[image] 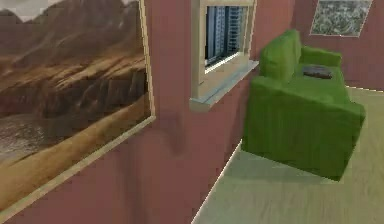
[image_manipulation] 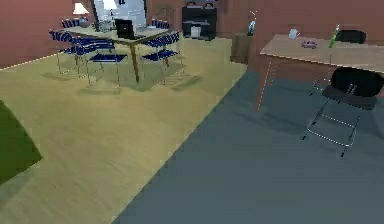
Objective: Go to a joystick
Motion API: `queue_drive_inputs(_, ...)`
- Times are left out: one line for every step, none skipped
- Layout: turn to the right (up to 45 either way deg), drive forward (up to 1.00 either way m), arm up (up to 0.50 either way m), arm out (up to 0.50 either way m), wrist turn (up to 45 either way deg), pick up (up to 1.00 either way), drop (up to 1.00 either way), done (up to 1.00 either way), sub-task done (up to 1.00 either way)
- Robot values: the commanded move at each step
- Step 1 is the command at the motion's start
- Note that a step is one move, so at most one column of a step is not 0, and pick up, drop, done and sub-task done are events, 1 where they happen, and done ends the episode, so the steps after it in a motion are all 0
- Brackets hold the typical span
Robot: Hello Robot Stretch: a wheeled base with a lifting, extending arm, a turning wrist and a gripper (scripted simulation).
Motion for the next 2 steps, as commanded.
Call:
queue_drive_inputs(45.0,0.00,0.00,0.00,0.0,0.00,0.00,0.00,0.00)
queue_drive_inputs(45.0,0.00,0.00,0.00,0.0,0.00,0.00,0.00,0.00)
